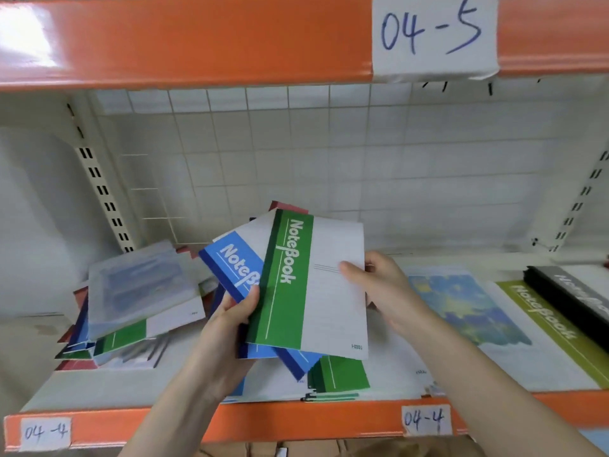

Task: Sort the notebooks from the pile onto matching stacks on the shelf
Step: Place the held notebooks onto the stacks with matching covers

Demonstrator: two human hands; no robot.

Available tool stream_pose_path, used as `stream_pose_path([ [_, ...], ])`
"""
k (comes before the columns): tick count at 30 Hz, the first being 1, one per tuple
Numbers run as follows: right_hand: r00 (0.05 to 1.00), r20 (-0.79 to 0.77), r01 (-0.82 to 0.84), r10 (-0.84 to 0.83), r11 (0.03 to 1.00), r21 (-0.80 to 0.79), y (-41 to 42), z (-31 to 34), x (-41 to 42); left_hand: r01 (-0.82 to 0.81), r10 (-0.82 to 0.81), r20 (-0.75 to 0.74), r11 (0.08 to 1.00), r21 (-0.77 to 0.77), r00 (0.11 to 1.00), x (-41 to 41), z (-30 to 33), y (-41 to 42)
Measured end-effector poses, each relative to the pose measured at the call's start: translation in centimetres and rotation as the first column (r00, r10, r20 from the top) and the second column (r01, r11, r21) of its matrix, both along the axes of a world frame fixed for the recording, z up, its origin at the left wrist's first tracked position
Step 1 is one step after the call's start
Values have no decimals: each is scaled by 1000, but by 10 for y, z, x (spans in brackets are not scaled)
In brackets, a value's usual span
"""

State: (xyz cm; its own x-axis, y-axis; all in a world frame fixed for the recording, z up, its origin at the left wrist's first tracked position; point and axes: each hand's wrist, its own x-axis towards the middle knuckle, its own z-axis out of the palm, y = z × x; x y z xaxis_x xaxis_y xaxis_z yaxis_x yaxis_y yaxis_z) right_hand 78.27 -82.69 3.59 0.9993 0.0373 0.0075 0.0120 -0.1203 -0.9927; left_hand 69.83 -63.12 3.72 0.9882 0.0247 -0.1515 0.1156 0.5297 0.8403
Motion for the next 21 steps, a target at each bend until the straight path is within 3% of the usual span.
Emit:
stream_pose_path([
  [4, 984, 39, 172, -176, 982, 75, -19, 2, 3, -55, 55, -7, 998, 28, 998, 6, -5, -9],
  [8, 936, 156, 330, -317, 942, -67, -49, 11, 9, -222, 222, 4, 972, 73, 975, 5, -5, 10],
  [12, 953, 233, 271, -193, 886, -376, -56, 8, 11, -442, 429, 113, 884, 152, 896, -5, 5, 43],
  [15, 967, 240, 199, -84, 835, -513, -40, -5, 8, -511, 493, 151, 852, 116, 857, -9, 11, 60],
  [17, 974, 224, 170, -31, 752, -637, -28, -8, 4, -509, 495, 138, 855, 95, 858, -12, 11, 65],
  [21, 964, 267, 241, -10, 458, -855, -14, -8, -8, -509, 507, 110, 861, -9, 855, -18, 6, 65],
])
